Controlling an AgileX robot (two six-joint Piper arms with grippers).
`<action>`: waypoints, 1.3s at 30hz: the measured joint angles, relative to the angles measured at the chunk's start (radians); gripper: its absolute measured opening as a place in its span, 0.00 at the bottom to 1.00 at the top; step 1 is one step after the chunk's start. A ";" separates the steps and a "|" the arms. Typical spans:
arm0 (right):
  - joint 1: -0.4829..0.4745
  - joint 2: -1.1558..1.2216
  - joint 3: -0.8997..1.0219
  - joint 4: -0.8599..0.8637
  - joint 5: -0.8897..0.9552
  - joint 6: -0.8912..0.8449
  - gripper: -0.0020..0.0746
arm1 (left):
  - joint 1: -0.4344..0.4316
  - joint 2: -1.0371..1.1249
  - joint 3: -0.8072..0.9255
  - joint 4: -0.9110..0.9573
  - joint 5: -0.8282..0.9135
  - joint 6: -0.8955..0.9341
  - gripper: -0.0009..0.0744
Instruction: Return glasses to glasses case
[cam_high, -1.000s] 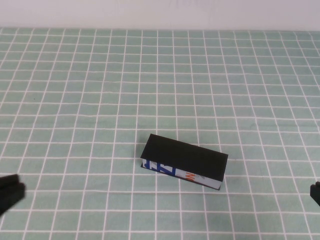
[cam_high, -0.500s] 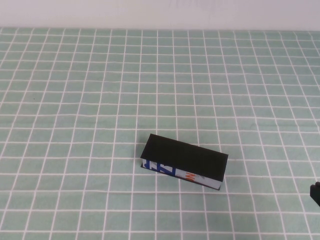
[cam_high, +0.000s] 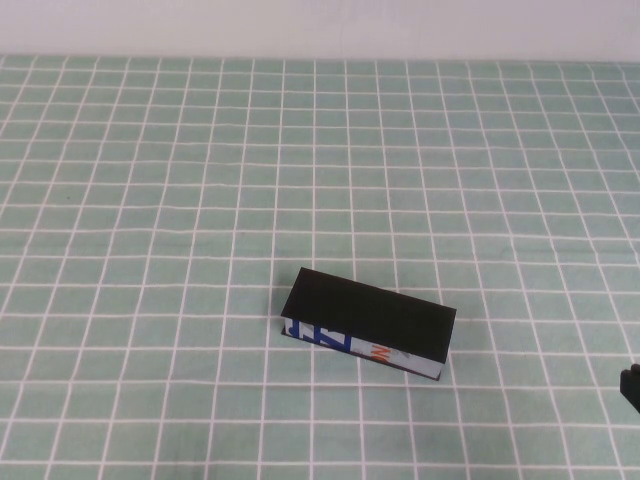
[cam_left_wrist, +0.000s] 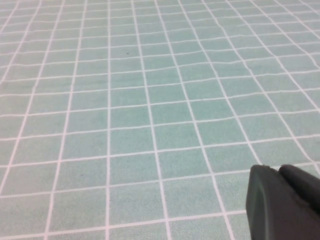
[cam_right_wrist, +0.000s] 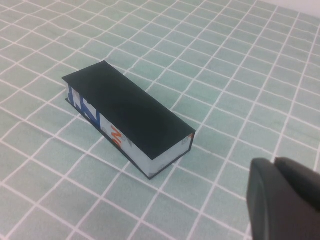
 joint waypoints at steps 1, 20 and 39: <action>0.000 0.000 0.000 0.000 0.000 0.000 0.01 | 0.009 0.000 0.000 -0.002 0.000 0.000 0.01; 0.000 0.000 0.000 0.002 0.000 0.000 0.01 | 0.016 0.000 0.000 -0.011 -0.002 0.000 0.01; -0.279 -0.359 0.075 0.000 -0.054 0.000 0.01 | 0.016 0.000 0.000 -0.011 -0.004 0.000 0.01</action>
